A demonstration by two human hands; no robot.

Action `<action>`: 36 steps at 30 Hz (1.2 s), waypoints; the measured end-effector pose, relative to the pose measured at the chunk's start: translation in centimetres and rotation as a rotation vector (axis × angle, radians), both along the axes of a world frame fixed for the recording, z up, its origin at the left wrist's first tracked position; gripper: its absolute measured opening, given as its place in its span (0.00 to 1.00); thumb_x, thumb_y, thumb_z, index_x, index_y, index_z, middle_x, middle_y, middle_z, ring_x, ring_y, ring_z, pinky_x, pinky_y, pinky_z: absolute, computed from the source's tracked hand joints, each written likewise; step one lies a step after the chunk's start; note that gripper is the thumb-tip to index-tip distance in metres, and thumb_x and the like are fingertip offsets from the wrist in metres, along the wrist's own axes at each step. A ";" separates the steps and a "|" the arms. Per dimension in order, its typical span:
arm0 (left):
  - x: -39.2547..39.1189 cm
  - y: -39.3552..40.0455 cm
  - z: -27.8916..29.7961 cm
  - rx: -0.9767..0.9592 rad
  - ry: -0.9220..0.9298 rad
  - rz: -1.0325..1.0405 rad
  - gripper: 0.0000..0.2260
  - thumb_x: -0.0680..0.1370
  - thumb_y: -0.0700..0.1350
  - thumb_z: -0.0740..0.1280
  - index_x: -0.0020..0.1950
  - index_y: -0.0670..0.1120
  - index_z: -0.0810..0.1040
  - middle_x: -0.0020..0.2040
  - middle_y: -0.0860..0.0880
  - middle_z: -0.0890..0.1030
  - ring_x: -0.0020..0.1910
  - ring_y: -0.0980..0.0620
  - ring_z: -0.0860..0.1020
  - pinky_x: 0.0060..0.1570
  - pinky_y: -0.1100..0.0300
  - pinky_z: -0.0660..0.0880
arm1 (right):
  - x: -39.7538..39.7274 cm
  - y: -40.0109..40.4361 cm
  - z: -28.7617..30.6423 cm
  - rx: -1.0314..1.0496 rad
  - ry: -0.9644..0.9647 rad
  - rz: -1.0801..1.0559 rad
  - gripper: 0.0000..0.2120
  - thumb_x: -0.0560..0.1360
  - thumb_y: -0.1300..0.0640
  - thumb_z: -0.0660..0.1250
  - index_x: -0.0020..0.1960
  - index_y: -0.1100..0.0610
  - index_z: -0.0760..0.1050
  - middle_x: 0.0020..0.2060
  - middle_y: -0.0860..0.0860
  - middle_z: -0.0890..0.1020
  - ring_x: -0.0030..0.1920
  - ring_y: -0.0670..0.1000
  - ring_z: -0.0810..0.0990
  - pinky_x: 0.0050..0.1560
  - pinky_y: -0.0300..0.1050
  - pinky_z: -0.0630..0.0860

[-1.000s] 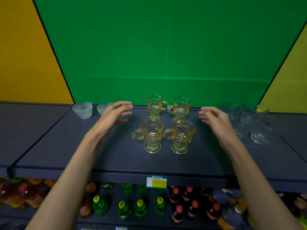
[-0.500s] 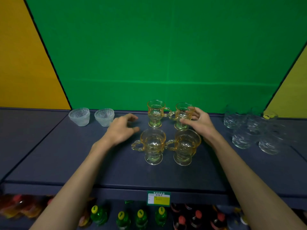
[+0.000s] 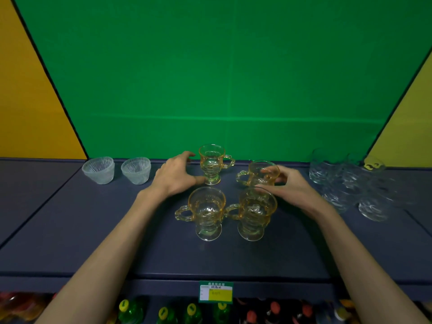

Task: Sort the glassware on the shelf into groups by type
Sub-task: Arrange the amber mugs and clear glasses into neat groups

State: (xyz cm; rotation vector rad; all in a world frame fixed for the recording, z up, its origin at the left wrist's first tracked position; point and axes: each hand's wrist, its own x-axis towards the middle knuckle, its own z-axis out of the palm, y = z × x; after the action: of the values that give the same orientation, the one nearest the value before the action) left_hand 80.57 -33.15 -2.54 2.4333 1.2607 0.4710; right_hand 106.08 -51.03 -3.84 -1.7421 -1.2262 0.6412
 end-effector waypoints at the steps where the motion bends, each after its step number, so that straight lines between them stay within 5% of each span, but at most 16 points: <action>1: 0.3 0.1 0.1 -0.022 -0.043 -0.002 0.48 0.57 0.74 0.69 0.72 0.53 0.68 0.66 0.50 0.79 0.64 0.46 0.77 0.62 0.45 0.75 | 0.0 -0.1 0.0 -0.003 -0.006 0.006 0.24 0.65 0.49 0.81 0.58 0.50 0.80 0.50 0.46 0.85 0.51 0.42 0.83 0.51 0.36 0.77; 6: 2.3 0.2 0.4 -0.108 -0.215 -0.026 0.50 0.53 0.75 0.70 0.70 0.51 0.70 0.57 0.52 0.81 0.54 0.50 0.80 0.58 0.48 0.78 | -0.1 -0.5 0.1 -0.009 -0.063 0.016 0.26 0.62 0.43 0.81 0.57 0.48 0.80 0.49 0.46 0.85 0.50 0.43 0.82 0.51 0.39 0.78; 9: 3.3 0.0 0.3 -0.104 -0.247 -0.005 0.40 0.58 0.71 0.75 0.63 0.50 0.74 0.51 0.52 0.81 0.48 0.51 0.80 0.52 0.50 0.79 | -0.2 -0.6 0.3 -0.017 -0.059 0.028 0.25 0.63 0.44 0.81 0.57 0.48 0.80 0.48 0.44 0.85 0.49 0.40 0.82 0.48 0.36 0.76; 14: 2.6 0.9 0.1 -0.219 -0.322 -0.055 0.25 0.67 0.52 0.80 0.59 0.48 0.76 0.50 0.52 0.81 0.48 0.53 0.79 0.51 0.56 0.78 | -0.2 -0.7 0.4 -0.013 -0.036 0.043 0.24 0.64 0.47 0.81 0.57 0.49 0.80 0.48 0.45 0.86 0.47 0.38 0.82 0.45 0.32 0.76; 18: 0.3 1.1 0.3 -0.566 -0.526 -0.177 0.29 0.68 0.27 0.64 0.69 0.41 0.69 0.58 0.45 0.77 0.56 0.48 0.76 0.46 0.65 0.77 | -0.4 -0.4 0.4 -0.007 -0.025 0.042 0.23 0.65 0.49 0.81 0.57 0.49 0.80 0.48 0.44 0.86 0.46 0.36 0.82 0.43 0.30 0.75; 20: -0.5 0.9 0.0 -0.673 -0.669 -0.141 0.35 0.61 0.33 0.61 0.69 0.42 0.68 0.63 0.44 0.76 0.63 0.46 0.75 0.55 0.58 0.76 | -0.6 -0.3 0.4 -0.006 -0.027 0.045 0.22 0.65 0.49 0.81 0.56 0.49 0.80 0.47 0.44 0.85 0.46 0.35 0.82 0.40 0.27 0.74; 22: -0.4 0.0 0.4 -0.668 -0.626 -0.139 0.35 0.63 0.44 0.67 0.71 0.44 0.66 0.66 0.45 0.75 0.63 0.47 0.74 0.63 0.51 0.71 | -0.8 -0.1 0.5 -0.006 -0.032 0.052 0.22 0.65 0.48 0.81 0.56 0.49 0.80 0.47 0.43 0.85 0.46 0.35 0.81 0.40 0.28 0.75; 24: 0.5 -1.0 1.5 -0.551 -0.444 -0.112 0.41 0.64 0.61 0.73 0.71 0.46 0.64 0.64 0.50 0.74 0.60 0.51 0.73 0.60 0.54 0.68 | -0.9 0.1 0.6 -0.004 -0.030 0.059 0.23 0.64 0.47 0.81 0.56 0.49 0.80 0.47 0.43 0.85 0.46 0.35 0.82 0.41 0.29 0.75; 26: 1.9 -1.4 2.2 -0.410 -0.362 -0.029 0.42 0.64 0.67 0.76 0.68 0.46 0.66 0.58 0.52 0.74 0.56 0.53 0.74 0.54 0.57 0.69 | -1.0 0.2 0.7 -0.004 -0.017 0.065 0.24 0.62 0.46 0.81 0.56 0.48 0.80 0.47 0.43 0.85 0.47 0.37 0.82 0.43 0.31 0.76; 31: 2.7 -0.8 2.2 -0.253 -0.351 0.082 0.30 0.66 0.55 0.79 0.61 0.48 0.71 0.51 0.52 0.78 0.50 0.54 0.77 0.47 0.59 0.74 | -0.7 0.0 0.7 0.003 0.029 0.107 0.26 0.64 0.50 0.82 0.59 0.48 0.79 0.50 0.44 0.86 0.51 0.41 0.83 0.50 0.40 0.80; 36: 0.5 -0.4 1.9 -0.516 -0.469 -0.107 0.25 0.71 0.33 0.73 0.66 0.44 0.71 0.59 0.49 0.80 0.54 0.50 0.79 0.46 0.62 0.75 | -0.3 -0.3 0.4 0.021 0.085 0.114 0.25 0.66 0.55 0.81 0.61 0.50 0.79 0.53 0.47 0.85 0.54 0.45 0.84 0.52 0.44 0.82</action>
State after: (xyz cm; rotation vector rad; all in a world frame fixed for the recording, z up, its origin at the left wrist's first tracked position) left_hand 81.11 -33.58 -0.65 1.8103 0.9068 0.5615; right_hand 105.75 -51.32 -3.46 -1.6199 -1.2749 0.7586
